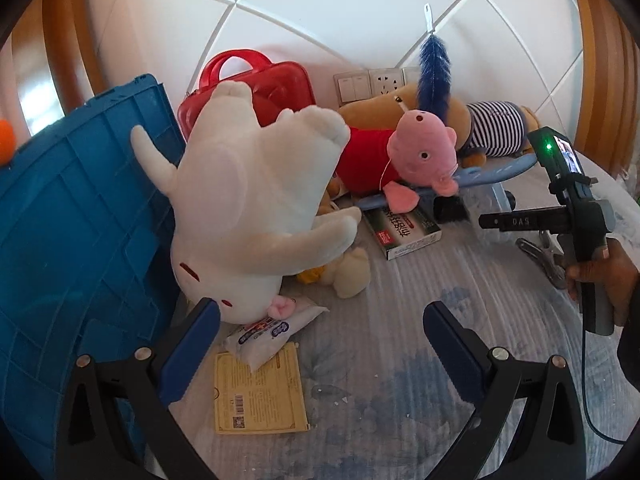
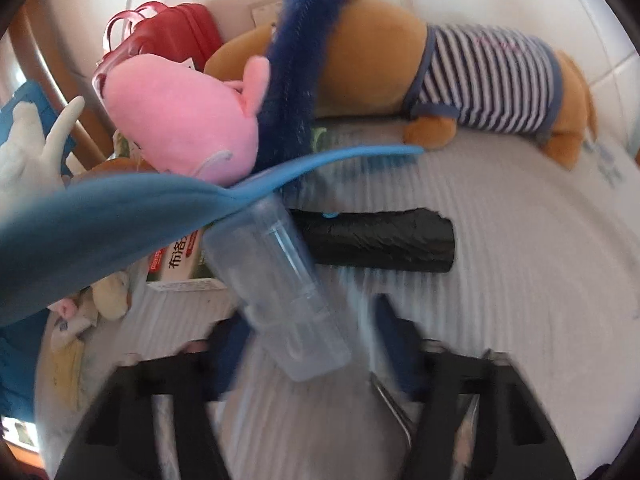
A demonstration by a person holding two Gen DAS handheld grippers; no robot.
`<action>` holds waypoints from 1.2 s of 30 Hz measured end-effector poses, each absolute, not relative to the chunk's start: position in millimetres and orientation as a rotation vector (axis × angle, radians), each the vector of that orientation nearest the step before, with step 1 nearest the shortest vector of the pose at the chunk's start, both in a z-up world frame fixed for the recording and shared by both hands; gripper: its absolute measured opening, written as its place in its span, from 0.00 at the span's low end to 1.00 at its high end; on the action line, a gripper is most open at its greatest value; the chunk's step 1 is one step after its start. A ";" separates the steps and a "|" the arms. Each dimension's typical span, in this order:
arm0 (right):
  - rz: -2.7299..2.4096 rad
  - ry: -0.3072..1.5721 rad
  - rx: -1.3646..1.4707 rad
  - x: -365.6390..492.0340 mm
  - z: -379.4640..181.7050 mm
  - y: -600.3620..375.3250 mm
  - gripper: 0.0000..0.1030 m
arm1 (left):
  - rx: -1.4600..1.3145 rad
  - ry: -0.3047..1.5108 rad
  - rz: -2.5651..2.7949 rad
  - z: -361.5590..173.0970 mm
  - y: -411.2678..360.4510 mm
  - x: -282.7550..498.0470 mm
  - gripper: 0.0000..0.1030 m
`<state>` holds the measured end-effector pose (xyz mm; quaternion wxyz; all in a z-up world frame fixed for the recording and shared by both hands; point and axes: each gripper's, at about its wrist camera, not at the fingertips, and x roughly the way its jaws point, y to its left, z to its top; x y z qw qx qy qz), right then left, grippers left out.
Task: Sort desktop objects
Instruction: 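Grasp the clear plastic case with right gripper while left gripper approaches metal clip, then grasp the metal clip with the left gripper and lift it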
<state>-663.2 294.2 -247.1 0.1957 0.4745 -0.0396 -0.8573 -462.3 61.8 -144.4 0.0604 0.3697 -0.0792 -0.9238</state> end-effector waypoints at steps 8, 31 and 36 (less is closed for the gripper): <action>-2.394 -0.107 1.313 -641.6 -242.0 298.9 0.36 | 1.055 -0.231 -2.897 -145.7 78.7 -478.9 1.00; -2.602 -0.143 1.310 -520.3 -163.7 416.1 0.31 | 1.271 -0.151 -3.187 -182.5 193.7 -513.5 1.00; -2.658 -0.167 1.308 -502.0 -148.4 447.7 0.31 | 1.407 -0.146 -3.147 -207.9 237.4 -536.9 1.00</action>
